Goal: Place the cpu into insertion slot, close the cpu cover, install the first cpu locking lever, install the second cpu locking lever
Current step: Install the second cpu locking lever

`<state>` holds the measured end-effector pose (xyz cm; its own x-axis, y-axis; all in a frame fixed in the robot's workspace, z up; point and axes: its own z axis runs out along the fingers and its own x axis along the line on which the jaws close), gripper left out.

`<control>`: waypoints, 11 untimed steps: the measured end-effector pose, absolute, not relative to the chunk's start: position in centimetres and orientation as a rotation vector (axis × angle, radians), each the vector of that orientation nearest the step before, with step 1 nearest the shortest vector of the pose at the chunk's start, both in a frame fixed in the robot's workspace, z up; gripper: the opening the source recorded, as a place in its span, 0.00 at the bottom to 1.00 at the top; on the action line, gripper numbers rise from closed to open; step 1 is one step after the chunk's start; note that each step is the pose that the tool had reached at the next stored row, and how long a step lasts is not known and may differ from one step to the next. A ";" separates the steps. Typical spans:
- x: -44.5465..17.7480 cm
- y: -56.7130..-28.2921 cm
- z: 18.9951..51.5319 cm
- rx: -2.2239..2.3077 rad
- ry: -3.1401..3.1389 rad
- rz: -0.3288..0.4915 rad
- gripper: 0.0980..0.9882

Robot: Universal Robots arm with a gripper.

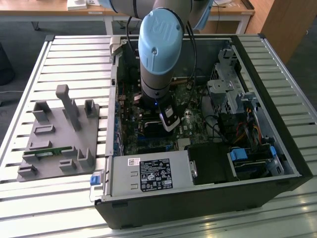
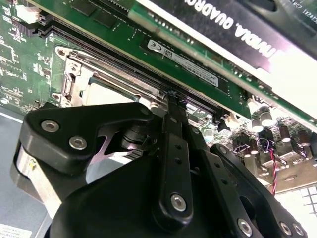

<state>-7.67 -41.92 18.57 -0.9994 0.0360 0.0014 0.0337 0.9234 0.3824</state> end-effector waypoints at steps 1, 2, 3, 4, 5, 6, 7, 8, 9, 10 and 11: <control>-7.7 -41.9 18.6 0.056 3.075 0.612 0.01; -7.7 -41.9 18.5 0.056 3.075 0.612 0.01; -7.8 -41.9 18.5 0.056 3.075 0.613 0.01; -7.8 -41.9 18.5 0.055 3.075 0.613 0.01; -7.8 -41.9 18.4 0.055 3.075 0.614 0.01; -7.8 -41.9 18.4 0.056 3.075 0.614 0.01; -7.8 -41.8 18.4 0.056 3.075 0.614 0.01; -7.9 -41.8 18.3 0.056 3.075 0.614 0.01; -7.9 -41.7 18.3 0.056 3.075 0.616 0.01; -7.9 -41.7 18.3 0.056 3.074 0.616 0.01; -7.9 -41.7 18.3 0.056 3.074 0.617 0.01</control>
<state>-7.94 -41.69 18.29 -0.9994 0.0358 0.0015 0.0336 0.9220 0.3858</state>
